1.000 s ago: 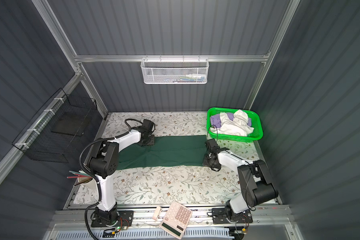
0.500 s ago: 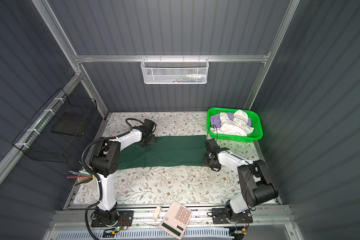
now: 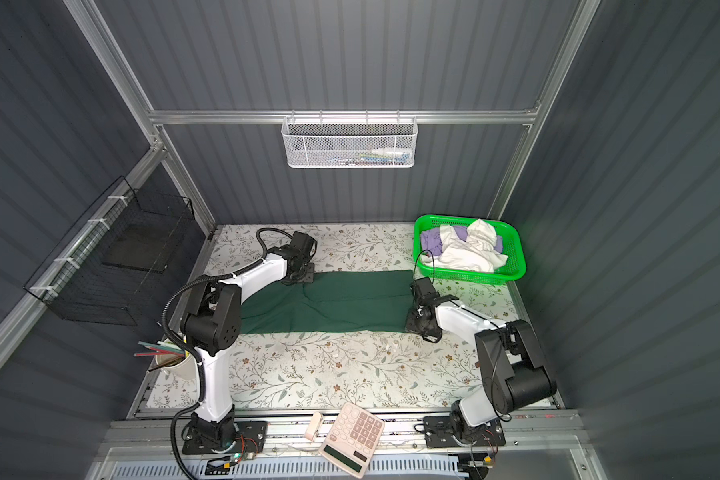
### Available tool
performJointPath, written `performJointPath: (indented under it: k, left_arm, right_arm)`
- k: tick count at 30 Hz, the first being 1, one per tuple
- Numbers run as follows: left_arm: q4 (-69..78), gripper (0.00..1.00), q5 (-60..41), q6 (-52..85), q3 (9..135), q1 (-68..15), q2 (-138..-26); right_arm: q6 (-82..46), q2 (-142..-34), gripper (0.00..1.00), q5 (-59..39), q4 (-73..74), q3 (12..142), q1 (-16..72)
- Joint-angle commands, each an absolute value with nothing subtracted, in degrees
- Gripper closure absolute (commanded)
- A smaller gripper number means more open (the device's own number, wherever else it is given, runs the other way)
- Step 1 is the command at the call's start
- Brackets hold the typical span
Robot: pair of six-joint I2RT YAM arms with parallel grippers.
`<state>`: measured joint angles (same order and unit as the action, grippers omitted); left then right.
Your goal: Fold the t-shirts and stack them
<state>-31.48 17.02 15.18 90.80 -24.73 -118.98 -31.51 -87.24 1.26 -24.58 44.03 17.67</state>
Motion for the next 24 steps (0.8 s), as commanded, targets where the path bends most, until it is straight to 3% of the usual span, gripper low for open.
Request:
performJointPath:
  k: [1,9,16,24]
  left_arm:
    - [-34.9,0.67,20.2,12.74,92.88,-24.93,-118.81]
    - [-37.6,0.57,29.31,18.46,74.16,-23.64,-99.33]
    - [-44.45,0.58,22.52,29.11,58.67,-13.54,-86.61]
    - [-45.16,0.58,23.98,28.48,57.35,-11.09,-86.98]
  right_arm:
    - [-32.46,-87.08,1.0,0.63,-29.45,43.31,17.58]
    - [-35.24,-82.31,1.0,-0.37,-30.93,40.29,17.58]
    - [-35.76,-79.36,1.0,1.14,-33.05,38.76,16.16]
    - [-31.9,-79.79,1.0,2.7,-34.2,40.69,11.62]
